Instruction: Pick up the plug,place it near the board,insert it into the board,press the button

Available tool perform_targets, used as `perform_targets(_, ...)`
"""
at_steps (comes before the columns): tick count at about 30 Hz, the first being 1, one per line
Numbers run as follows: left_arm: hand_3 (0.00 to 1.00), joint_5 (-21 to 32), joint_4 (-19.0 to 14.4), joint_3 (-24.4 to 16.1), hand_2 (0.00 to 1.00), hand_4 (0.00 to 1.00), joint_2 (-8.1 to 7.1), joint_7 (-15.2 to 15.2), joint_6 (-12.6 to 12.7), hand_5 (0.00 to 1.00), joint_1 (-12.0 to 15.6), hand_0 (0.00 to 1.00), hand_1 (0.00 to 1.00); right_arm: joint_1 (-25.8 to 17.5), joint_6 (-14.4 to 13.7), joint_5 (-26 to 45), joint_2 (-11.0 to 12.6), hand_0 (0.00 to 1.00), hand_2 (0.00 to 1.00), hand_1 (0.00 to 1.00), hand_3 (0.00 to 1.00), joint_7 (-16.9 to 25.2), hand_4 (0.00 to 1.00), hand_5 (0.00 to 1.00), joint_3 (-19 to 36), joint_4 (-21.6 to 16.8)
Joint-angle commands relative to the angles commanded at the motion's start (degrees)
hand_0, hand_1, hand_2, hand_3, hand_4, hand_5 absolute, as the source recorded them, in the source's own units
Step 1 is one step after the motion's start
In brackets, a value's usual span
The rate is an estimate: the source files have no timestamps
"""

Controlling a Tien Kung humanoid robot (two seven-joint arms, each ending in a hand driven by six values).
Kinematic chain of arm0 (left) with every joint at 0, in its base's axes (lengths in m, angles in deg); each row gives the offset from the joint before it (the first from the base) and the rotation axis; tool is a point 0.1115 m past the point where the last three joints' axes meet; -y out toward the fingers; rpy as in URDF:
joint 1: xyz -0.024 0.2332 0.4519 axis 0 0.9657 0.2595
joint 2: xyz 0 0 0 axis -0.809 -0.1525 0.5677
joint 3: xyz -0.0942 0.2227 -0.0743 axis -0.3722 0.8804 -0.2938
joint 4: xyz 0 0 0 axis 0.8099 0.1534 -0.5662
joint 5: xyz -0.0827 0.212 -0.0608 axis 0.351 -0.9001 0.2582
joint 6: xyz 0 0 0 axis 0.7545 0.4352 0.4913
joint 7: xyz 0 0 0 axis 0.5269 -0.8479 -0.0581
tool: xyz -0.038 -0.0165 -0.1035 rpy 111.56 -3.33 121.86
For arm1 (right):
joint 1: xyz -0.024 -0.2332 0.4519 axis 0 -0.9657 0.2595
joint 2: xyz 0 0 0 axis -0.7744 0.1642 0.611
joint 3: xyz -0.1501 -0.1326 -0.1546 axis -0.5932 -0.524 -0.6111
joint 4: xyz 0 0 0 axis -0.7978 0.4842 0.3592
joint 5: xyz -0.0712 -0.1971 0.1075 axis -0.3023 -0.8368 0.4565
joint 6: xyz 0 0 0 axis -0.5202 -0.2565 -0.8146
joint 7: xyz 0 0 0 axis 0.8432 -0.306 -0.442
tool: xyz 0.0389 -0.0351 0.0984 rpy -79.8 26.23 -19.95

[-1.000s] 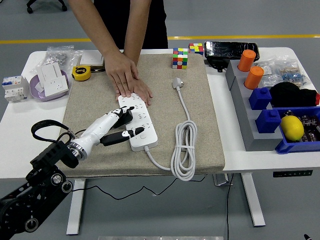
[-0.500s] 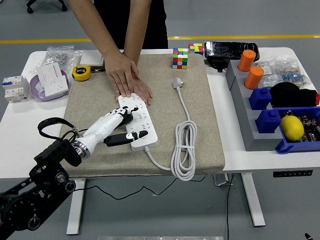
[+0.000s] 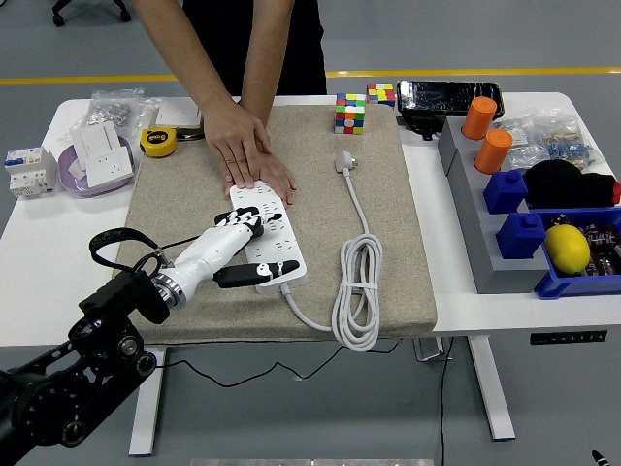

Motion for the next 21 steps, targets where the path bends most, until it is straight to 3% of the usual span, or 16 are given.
perform_targets(10, 0.971, -0.6, -1.0, -0.2, 0.998, 0.998, -0.11, 0.3, 0.5, 0.998, 0.1, 0.998, 0.998, 0.0, 0.0, 0.0, 0.0, 0.852, 0.768, 0.785, 0.810, 0.0, 0.998, 0.998, 0.0, 0.0)
perform_targets(14, 0.971, 0.0, -3.3, -0.9, 0.998, 0.998, -0.06, 0.9, 1.6, 0.998, 0.3, 0.998, 0.998, 0.1, 0.0, 0.0, 0.0, 0.852, 0.768, 0.785, 0.810, 0.0, 0.998, 0.998, 0.0, 0.0)
perform_targets(21, 0.966, 6.8, -8.7, -0.3, 0.998, 0.998, -0.76, 0.9, 2.3, 0.998, 0.8, 0.998, 0.998, 0.1, -0.1, 0.3, 0.0, 0.852, 0.768, 0.785, 0.809, 0.0, 0.998, 0.998, -0.3, 0.0)
